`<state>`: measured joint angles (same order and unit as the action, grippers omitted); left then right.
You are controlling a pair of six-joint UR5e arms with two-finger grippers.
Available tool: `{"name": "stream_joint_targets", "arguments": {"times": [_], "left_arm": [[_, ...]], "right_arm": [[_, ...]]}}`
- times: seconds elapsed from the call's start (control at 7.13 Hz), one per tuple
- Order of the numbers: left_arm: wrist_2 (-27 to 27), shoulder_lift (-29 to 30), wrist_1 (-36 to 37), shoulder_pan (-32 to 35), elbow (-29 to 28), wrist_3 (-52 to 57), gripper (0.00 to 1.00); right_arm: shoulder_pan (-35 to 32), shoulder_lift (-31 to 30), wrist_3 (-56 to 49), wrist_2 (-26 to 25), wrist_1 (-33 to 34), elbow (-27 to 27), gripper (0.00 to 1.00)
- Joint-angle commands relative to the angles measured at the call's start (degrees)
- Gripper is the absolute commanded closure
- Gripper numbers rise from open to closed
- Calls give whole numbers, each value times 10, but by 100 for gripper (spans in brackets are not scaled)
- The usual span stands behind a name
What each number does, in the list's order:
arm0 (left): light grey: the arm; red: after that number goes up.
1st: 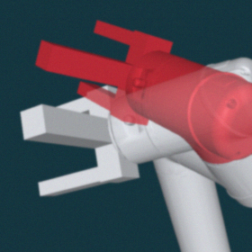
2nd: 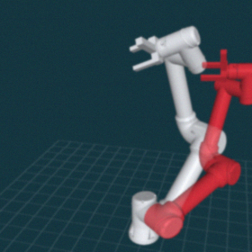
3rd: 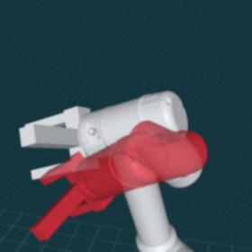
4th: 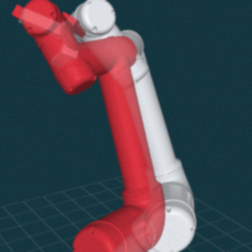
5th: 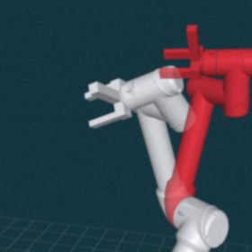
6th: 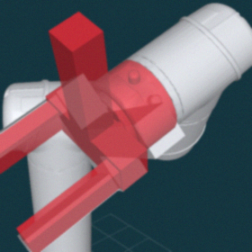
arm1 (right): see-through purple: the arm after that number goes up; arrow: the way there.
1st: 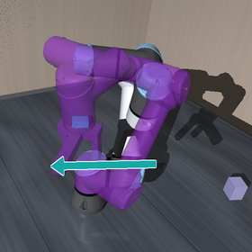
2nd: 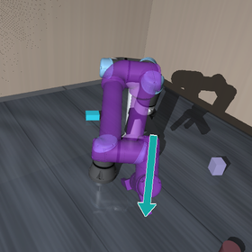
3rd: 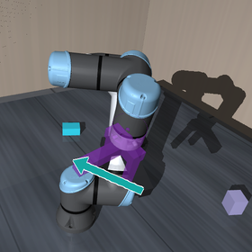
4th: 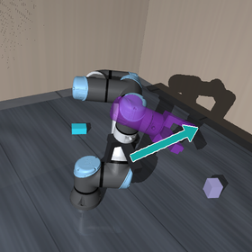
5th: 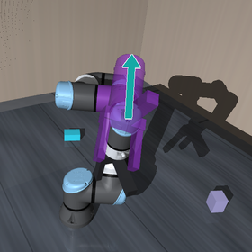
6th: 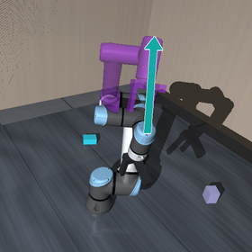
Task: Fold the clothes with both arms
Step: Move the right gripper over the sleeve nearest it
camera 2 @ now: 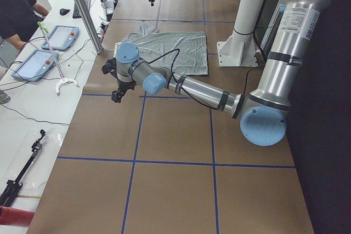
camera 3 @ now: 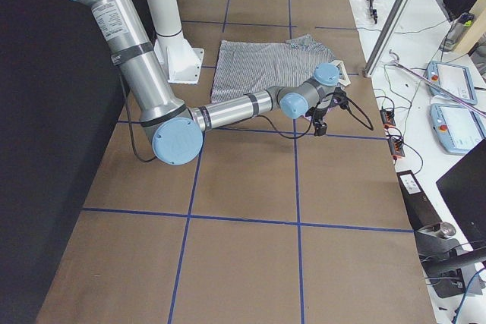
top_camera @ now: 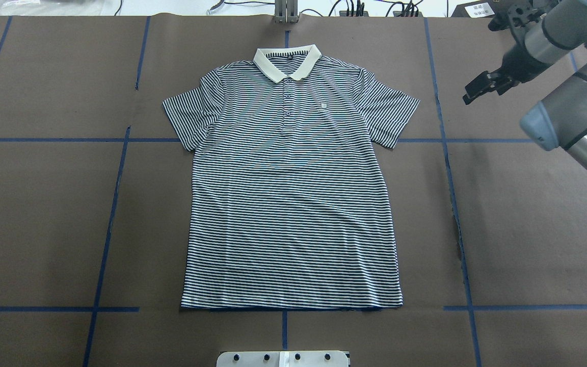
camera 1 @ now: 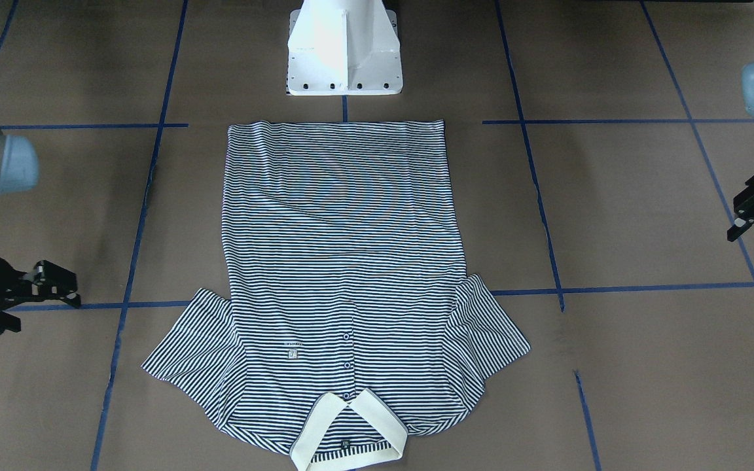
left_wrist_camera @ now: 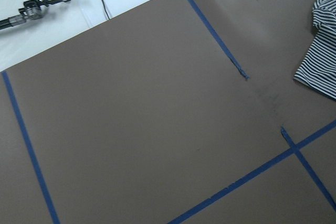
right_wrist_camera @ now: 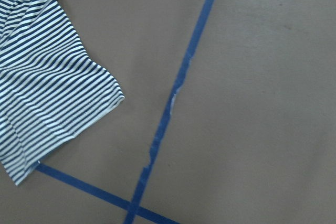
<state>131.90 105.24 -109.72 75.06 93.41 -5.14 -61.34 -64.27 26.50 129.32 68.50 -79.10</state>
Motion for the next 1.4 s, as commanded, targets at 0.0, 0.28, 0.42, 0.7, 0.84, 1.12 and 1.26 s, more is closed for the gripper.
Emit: {"name": "stream_joint_targets", "arguments": {"times": [0.0,0.28,0.42,0.7,0.84,1.12,1.26], "left_arm": [[-29,36,-4,-24,-26,-111,0],[-47,39,-7,-47,-25,-161,0],[-99,38,-8,-61,-14,-169,0],[-100,37,-8,-63,-5,-170,0],[-100,37,-8,-63,-2,-170,0],[-100,37,-8,-63,-1,-170,0],[-100,37,-8,-63,1,-170,0]], "right_arm": [[46,60,153,-57,-112,95,0],[56,109,158,-77,-124,160,0],[66,110,158,-114,-124,163,0],[79,135,158,-127,-125,202,1],[82,134,158,-127,-125,204,2],[86,133,158,-128,-125,213,5],[86,132,158,-127,-124,213,6]]}}
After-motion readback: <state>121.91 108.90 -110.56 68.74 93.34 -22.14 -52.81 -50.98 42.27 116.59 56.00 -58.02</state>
